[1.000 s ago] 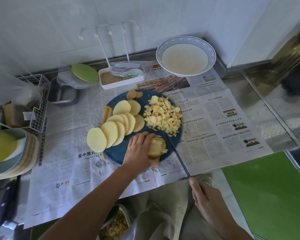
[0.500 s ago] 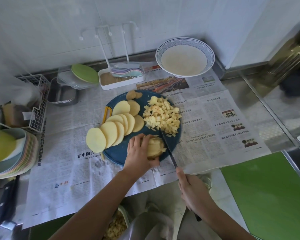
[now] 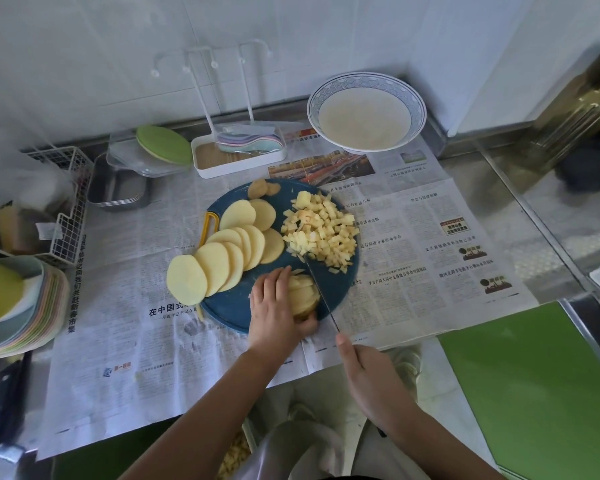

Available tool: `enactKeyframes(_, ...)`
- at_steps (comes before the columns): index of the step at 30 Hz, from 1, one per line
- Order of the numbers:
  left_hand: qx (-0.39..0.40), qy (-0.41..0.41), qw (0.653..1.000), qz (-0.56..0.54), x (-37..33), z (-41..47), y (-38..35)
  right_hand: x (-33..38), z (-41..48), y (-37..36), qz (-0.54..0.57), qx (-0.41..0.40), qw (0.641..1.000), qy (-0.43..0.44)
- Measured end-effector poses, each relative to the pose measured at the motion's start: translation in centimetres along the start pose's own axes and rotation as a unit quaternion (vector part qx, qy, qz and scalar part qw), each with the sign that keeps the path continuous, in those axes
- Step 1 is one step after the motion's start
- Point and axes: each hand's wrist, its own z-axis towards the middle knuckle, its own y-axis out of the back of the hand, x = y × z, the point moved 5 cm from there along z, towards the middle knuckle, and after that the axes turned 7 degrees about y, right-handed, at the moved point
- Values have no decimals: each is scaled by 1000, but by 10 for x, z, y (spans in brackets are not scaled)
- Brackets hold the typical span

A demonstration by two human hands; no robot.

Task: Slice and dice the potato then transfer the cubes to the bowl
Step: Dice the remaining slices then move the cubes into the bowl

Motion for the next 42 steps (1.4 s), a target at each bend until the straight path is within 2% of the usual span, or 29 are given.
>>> enactKeyframes(5, -14, 23, 1000, -9, -5, -1, -1, 2, 5, -1, -4, -8, 1000, 13)
enactKeyframes(19, -25, 10, 1000, 11, -7, -2, 2, 3, -17, 15, -9, -21, 999, 27)
enactKeyframes(26, -46, -17, 999, 3, -8, -1, 3, 1, -17, 17, -55, -5, 998, -9)
enactKeyframes(33, -51, -26, 998, -4, -8, 0, 1, 4, -9, 23, 8, 27, 999, -25)
enactKeyframes(42, -56, -16, 998, -20, -5, 0, -2, 1, 9, 9, -70, 44, 997, -13)
